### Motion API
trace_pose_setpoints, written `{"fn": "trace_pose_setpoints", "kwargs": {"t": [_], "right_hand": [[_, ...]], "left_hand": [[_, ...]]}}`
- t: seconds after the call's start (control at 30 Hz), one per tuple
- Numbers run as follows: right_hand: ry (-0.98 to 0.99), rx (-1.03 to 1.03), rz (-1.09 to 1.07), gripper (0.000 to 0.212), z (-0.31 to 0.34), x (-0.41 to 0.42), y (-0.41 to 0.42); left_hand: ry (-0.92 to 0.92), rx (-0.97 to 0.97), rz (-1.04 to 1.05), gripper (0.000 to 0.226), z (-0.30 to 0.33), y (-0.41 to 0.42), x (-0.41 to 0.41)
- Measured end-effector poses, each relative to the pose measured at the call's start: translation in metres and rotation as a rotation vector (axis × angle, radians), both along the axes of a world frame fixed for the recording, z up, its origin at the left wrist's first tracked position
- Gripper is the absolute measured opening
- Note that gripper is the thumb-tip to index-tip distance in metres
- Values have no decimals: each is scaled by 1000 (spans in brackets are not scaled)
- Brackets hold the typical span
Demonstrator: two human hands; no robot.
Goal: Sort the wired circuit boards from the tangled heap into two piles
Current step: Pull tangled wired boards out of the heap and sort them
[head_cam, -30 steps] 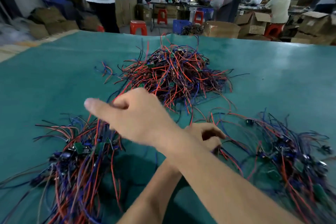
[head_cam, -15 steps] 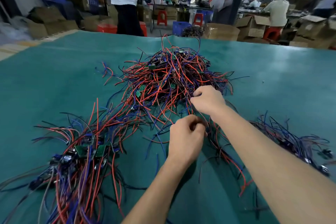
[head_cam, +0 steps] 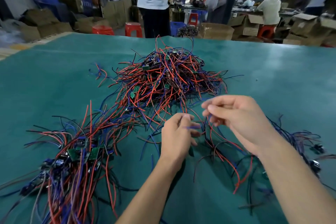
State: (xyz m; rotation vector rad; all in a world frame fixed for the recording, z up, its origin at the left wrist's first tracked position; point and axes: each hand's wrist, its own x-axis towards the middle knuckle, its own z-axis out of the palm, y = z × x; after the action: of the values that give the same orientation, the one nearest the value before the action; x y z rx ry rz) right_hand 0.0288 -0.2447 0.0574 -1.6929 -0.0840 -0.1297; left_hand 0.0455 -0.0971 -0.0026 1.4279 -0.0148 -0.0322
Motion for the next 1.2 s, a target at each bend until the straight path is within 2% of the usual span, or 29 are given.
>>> {"fn": "trace_pose_setpoints", "kwargs": {"t": [0.07,0.17,0.3,0.37,0.43,0.53,0.6,0.67,0.73,0.83,0.9,0.93,1.07,1.2], "right_hand": [[42,101,136,11,-3,-24,-7],[130,199,242,15,-17,-39,-10],[222,51,297,11,-35,-44,-1],[198,-12,218,14,-40,-41,2],[130,-204,-8,24,-42,-37,-1],[-38,-709,-317,20,-37,-31,-6],[-124,-836,-373,18,-27,-23,-2],[-137,-892,-329,13,-17,-8,10],[-30,-887,-234,15,-11,16,28],[193,-910,-199,32,-13,62,51],[273,-929,-251,23,-21,85,59],[279,-928,-283,21,-26,93,60],[179,-851,-376,46,-35,102,54],[174,-755,-284,40,-21,86,29]], "left_hand": [[38,-94,-72,30,3,0,1],[91,-229,-253,36,8,-3,-4],[49,-190,-321,22,6,-4,-7],[51,-185,-286,19,5,-4,-7],[31,-147,-185,16,4,-4,-8],[-105,70,27,15,-2,-3,-4],[-155,132,98,15,-4,-1,-2],[-183,191,141,17,-5,0,-2],[-187,232,157,19,-3,0,-3],[-114,263,189,26,0,2,-2],[-60,222,240,21,-1,5,0],[-47,193,265,21,-1,6,1],[-29,152,268,19,-1,5,2],[-24,163,265,17,-4,5,4]]}}
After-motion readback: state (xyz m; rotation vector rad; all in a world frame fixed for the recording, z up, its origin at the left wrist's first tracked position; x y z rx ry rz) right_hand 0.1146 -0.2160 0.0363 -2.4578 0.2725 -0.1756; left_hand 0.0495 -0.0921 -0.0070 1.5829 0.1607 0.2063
